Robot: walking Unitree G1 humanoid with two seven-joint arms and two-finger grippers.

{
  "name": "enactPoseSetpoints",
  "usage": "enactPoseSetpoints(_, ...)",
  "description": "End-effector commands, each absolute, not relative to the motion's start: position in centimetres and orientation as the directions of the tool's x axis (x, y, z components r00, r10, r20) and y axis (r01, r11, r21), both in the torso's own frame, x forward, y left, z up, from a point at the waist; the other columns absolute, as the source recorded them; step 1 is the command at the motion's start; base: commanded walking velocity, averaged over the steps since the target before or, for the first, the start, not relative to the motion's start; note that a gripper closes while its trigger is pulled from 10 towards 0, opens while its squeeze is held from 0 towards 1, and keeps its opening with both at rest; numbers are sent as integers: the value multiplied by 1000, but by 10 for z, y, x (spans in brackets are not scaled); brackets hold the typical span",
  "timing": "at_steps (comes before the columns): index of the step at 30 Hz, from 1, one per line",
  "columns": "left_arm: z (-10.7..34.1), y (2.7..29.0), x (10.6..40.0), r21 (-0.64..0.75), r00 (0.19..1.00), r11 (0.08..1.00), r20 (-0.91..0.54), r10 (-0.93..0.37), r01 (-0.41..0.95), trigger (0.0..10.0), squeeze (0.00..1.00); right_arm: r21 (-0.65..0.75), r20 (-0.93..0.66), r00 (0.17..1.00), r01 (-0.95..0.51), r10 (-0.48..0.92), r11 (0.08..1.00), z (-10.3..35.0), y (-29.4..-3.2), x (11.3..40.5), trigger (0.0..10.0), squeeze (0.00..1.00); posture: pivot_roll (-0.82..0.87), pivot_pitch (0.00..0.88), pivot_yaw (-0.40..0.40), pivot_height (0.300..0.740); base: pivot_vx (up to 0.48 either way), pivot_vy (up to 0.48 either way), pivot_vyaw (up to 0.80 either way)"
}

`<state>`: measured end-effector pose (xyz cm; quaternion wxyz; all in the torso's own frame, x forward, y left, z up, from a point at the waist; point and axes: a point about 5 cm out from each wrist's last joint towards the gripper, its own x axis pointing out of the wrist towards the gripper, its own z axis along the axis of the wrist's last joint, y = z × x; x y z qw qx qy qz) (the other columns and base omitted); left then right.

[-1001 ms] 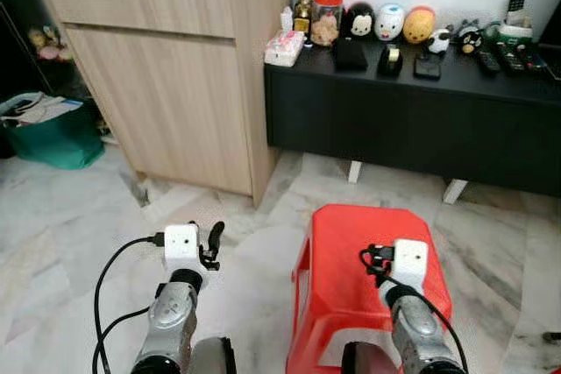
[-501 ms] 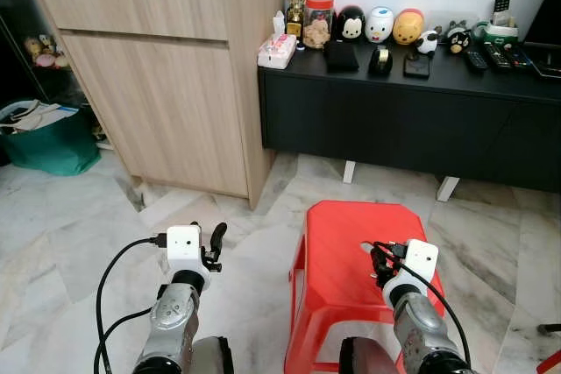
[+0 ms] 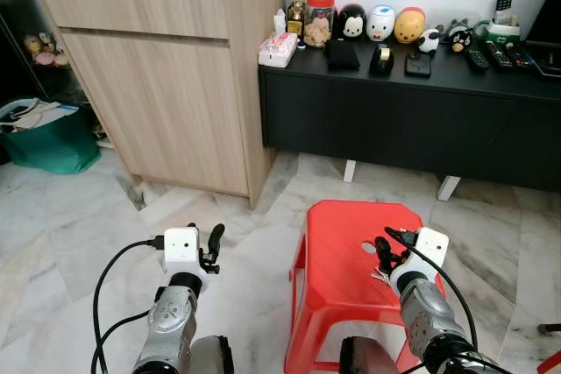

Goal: Hang keys on a hook

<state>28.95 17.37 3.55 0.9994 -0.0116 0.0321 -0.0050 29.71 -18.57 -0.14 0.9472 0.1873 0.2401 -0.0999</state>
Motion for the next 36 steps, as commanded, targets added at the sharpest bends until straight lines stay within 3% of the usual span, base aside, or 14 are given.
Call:
enactPoseSetpoints(1,36,172,289,-15,998,1000,-62,-19,18,10000,0,327,-517,852,293,-90,899,-4,-183,296,10000,0,28,9,-23,581,0,0,0)
enactPoseSetpoints(36,37,172,285,-6,999,1000,-49,-18,17,10000,0,272,-616,781,333,-103,903,-24,-190,275,10000,0,35,39,-29,581,0,0,0)
